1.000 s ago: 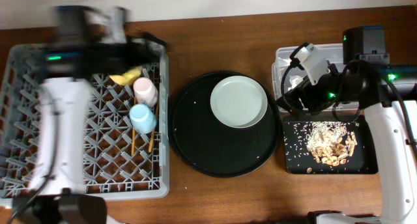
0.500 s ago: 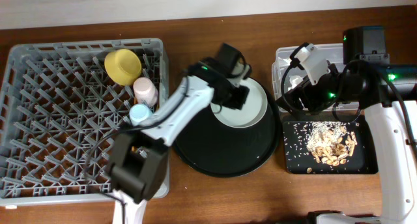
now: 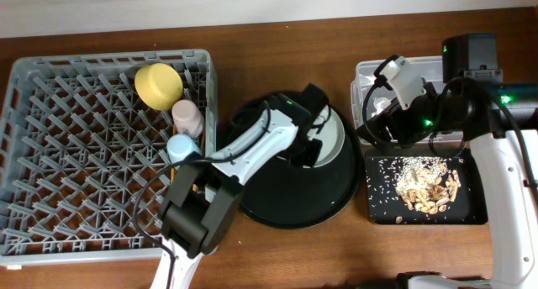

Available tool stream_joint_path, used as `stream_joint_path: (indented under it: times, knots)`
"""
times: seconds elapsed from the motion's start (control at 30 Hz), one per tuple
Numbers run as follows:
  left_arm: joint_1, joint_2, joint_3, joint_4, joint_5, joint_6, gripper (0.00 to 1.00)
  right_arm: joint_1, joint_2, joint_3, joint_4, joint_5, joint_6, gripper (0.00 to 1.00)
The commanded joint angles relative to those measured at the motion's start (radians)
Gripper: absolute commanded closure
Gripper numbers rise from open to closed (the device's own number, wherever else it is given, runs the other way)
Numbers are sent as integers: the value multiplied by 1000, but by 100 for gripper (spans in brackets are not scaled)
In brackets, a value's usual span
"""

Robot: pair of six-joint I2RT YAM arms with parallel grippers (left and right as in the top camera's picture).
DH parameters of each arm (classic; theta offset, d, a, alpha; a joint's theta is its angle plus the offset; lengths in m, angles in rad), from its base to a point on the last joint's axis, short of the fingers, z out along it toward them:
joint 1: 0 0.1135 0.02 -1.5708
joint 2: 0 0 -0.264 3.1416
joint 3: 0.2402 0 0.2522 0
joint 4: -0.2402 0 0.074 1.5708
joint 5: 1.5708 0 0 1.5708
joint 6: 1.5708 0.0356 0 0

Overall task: Sort waste into correct bins and load items into the dishwasher rack
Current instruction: 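Reach the left gripper to the white plate on the round tray, then grasp the white plate rim with the left gripper and lift it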

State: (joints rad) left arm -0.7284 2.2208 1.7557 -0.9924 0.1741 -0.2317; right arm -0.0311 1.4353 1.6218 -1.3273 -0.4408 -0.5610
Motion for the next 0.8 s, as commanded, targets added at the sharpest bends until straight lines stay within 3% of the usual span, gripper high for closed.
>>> stream_joint_path:
  times: [0.0, 0.3, 0.77]
  knots:
    - [-32, 6, -5, -9, -68, -10, 99, -2, -8, 19, 0, 8, -6, 1]
    - [-35, 6, -5, 29, -196, -56, 100, -2, -8, 19, 0, 8, -6, 1]
    - [-143, -3, -89, -174, -187, -59, 99, -2, -8, 19, 0, 8, -6, 1]
